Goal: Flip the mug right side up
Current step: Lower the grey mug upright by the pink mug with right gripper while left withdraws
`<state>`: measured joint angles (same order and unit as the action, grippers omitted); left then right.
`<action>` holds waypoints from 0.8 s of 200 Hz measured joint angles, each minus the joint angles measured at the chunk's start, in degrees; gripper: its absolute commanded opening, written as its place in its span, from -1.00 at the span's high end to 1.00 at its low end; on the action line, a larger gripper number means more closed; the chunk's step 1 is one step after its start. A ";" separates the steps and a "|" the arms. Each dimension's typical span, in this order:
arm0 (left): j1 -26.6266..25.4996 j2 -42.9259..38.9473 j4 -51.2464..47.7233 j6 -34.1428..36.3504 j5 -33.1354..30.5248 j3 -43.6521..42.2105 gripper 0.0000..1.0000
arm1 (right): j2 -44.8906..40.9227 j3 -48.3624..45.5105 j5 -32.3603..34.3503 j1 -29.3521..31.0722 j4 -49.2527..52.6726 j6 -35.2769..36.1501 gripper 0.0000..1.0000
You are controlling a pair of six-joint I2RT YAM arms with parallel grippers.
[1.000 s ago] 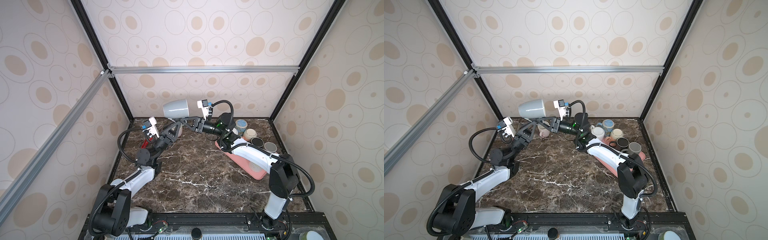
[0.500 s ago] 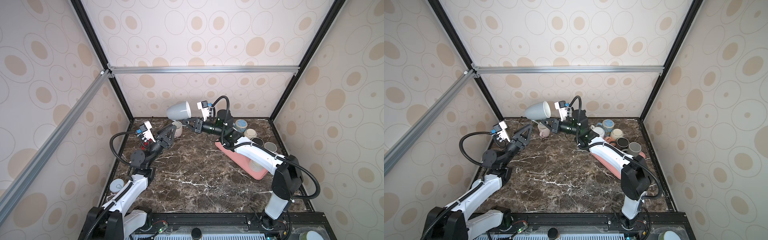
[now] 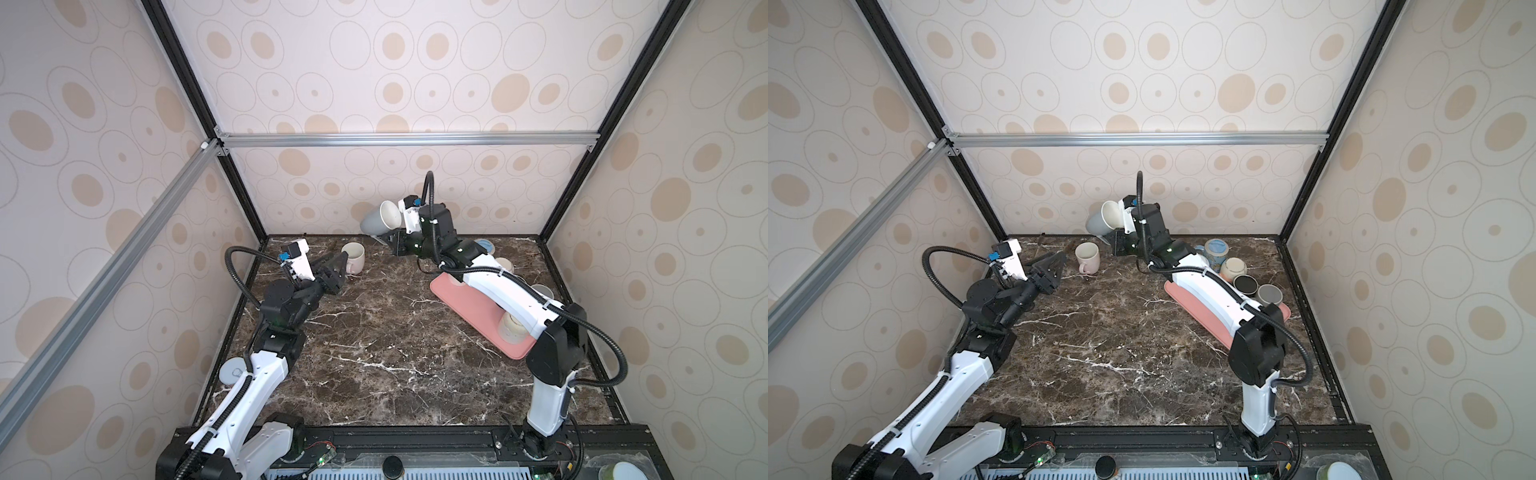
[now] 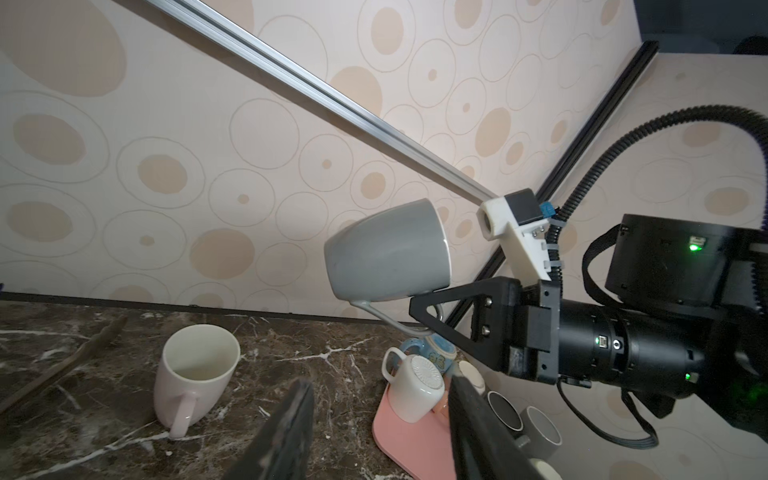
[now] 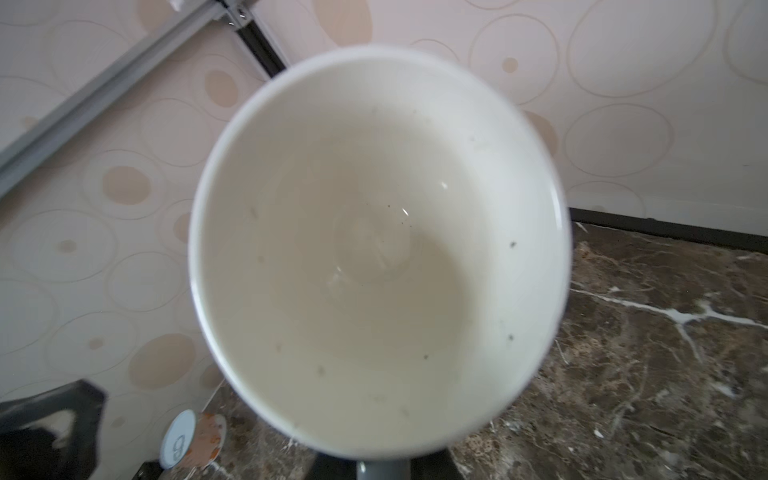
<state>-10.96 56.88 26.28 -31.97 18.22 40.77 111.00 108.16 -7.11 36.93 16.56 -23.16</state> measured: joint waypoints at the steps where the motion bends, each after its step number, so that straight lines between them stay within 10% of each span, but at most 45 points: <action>1: 0.00 0.00 -0.42 0.26 -0.15 0.13 -0.04 | 0.35 0.39 0.37 -0.02 0.44 0.20 1.00; 74: 0.00 6.25 -11.13 10.93 -8.22 4.35 0.03 | 16.39 12.87 14.75 -0.33 14.47 5.97 1.00; 160: 0.00 13.35 -12.20 14.29 -10.88 5.88 0.03 | 27.41 20.41 14.78 -1.18 16.68 5.92 1.00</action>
<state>-10.96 70.24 14.09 -17.67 7.33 46.65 138.41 128.57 7.66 35.75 33.23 -17.23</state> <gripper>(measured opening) 0.487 0.162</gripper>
